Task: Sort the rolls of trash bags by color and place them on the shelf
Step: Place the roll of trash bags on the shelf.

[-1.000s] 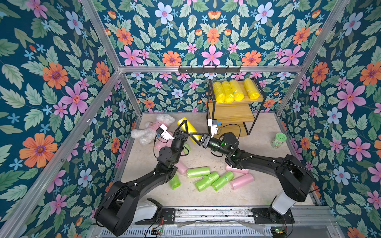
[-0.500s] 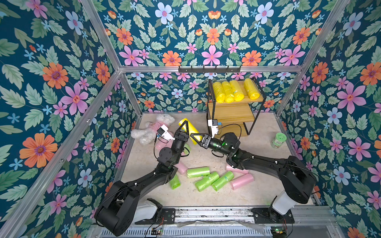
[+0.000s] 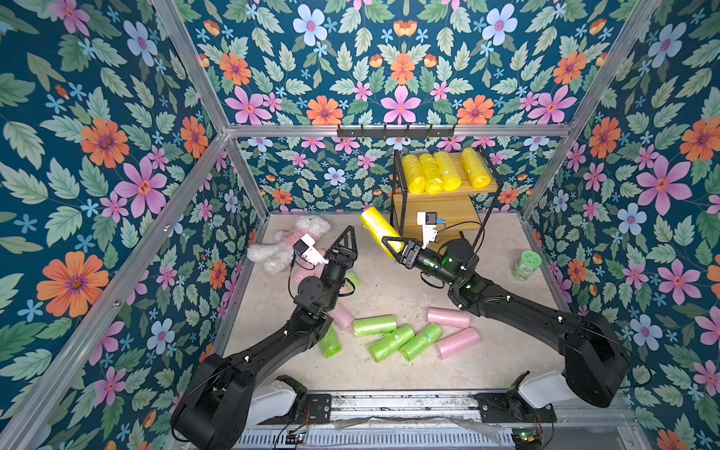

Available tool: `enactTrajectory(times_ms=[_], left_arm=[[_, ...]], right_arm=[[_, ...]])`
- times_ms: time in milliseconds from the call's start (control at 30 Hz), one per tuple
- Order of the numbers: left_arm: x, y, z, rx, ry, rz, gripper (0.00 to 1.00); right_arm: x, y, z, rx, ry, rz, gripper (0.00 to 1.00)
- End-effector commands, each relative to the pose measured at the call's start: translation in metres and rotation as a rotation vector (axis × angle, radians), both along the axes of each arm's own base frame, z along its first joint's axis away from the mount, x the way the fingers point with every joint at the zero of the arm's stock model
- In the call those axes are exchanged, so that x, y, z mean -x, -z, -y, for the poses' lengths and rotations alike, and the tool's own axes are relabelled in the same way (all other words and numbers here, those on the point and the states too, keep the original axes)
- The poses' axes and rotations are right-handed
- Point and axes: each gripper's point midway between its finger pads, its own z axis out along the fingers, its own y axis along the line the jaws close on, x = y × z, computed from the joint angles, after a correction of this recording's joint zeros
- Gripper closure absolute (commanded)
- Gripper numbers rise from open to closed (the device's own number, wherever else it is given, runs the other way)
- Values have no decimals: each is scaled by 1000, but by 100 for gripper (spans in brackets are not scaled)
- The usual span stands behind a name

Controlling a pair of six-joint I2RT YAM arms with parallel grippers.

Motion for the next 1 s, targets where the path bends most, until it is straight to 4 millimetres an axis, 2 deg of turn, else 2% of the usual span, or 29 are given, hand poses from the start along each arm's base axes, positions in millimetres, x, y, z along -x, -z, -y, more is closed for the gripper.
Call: enactTrajectory(times_ms=[0,133,300,467,633,767,967], left_arm=[[3,1,11,-165,14,19,17],[7,-4,17,-341,15,36,16],[6,-10,25,-538,17,37,16],[2,-16,36,-634,49,48,17],[-4,-14,46,-652,86,42,17],[-7,-12,50,-652,99,36,18],[-8,-15,50,-649,92,39,18]], right_arm=[[-7,-13,18,72,64,66,64],[-12,-45,48,152,146,141,64],[-32,-84,98,256,301,174,64],[-65,-107,151,345,464,162,64],[-104,-116,197,413,619,131,64],[-131,-122,215,484,730,117,64],[-164,-128,227,562,841,93,64]])
